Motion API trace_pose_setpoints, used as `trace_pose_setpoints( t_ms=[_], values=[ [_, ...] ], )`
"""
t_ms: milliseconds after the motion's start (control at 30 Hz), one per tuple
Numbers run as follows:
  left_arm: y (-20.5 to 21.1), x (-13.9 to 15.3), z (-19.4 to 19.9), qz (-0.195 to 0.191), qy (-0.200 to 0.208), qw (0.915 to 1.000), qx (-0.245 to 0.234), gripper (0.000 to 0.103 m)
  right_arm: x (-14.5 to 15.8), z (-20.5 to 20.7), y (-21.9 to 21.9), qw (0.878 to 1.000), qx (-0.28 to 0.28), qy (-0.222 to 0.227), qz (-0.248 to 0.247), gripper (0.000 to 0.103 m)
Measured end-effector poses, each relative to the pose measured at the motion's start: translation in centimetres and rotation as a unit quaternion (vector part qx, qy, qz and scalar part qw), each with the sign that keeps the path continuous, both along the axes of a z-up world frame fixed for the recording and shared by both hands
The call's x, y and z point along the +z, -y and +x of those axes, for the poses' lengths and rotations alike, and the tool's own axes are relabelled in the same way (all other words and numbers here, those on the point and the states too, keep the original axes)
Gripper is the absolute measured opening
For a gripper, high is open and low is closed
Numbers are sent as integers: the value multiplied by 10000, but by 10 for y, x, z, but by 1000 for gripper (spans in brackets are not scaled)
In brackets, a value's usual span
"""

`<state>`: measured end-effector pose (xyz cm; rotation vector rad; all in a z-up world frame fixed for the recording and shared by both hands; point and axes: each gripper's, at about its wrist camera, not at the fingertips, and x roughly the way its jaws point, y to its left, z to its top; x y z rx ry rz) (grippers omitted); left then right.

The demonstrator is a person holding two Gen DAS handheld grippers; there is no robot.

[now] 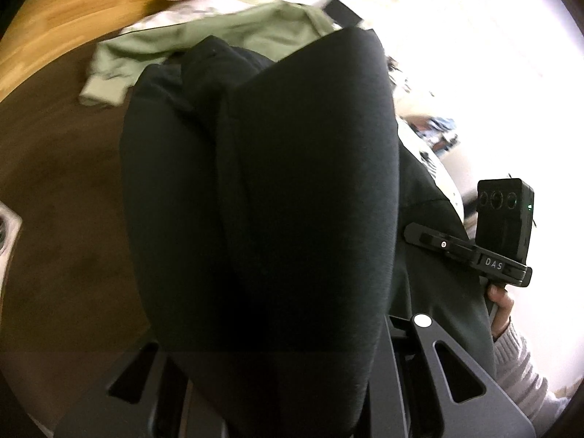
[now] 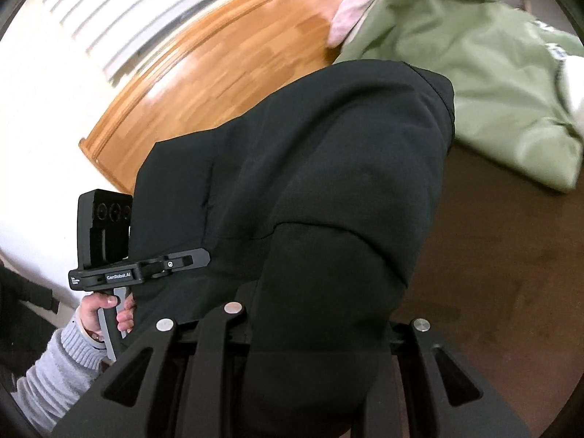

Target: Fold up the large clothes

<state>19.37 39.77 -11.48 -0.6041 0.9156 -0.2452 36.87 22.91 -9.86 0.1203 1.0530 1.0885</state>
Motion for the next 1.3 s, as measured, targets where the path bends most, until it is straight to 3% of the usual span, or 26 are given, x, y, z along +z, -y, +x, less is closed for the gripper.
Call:
trace_pose_setpoints(
  t_ms=[233, 300, 400, 533, 600, 767, 900, 967, 1000, 1067, 1167, 1300],
  values=[
    [-52, -49, -14, 97, -331, 9985, 430, 21, -59, 14, -62, 9986, 252, -359, -281, 22],
    [-65, -73, -1, -164, -452, 9972, 569, 21, -82, 20, -71, 9976, 205, -534, -400, 22],
    [-75, -112, 9, -291, -560, 9959, 654, 23, -112, 23, -85, 9957, 297, -458, -750, 24],
    [-95, -153, 9, -931, -624, 9895, 912, 48, -131, 31, -81, 9948, 362, -599, -736, 28],
    [-95, -156, 13, -772, -640, 9919, 781, 54, -137, 30, -79, 9943, 388, -583, -801, 32],
    [-89, -151, 19, -518, -641, 9953, 516, 63, -150, 32, -65, 9951, 207, -678, -691, 41],
    [-89, -147, 19, -557, -699, 9947, 503, 69, -146, 28, -56, 9956, 30, -197, -914, 66],
    [-91, -140, 16, -688, -938, 9913, 620, 86, -137, 25, -48, 9943, -166, 125, -1045, 67],
    [-92, -134, 12, -660, -1019, 9900, 712, 90, -129, 21, -43, 9924, -239, 351, -1151, 68],
    [-96, -111, -1, -330, -1054, 9896, 922, 93, -115, 13, -32, 9885, -328, 680, -1310, 68],
    [-101, -73, -16, -16, -723, 9916, 1073, 96, -89, 2, -11, 9842, -472, 1049, -1346, 68],
    [-94, -21, -27, 628, -451, 9884, 1304, 96, -53, -19, 9, 9865, -514, 1097, -1106, 68]
  ],
)
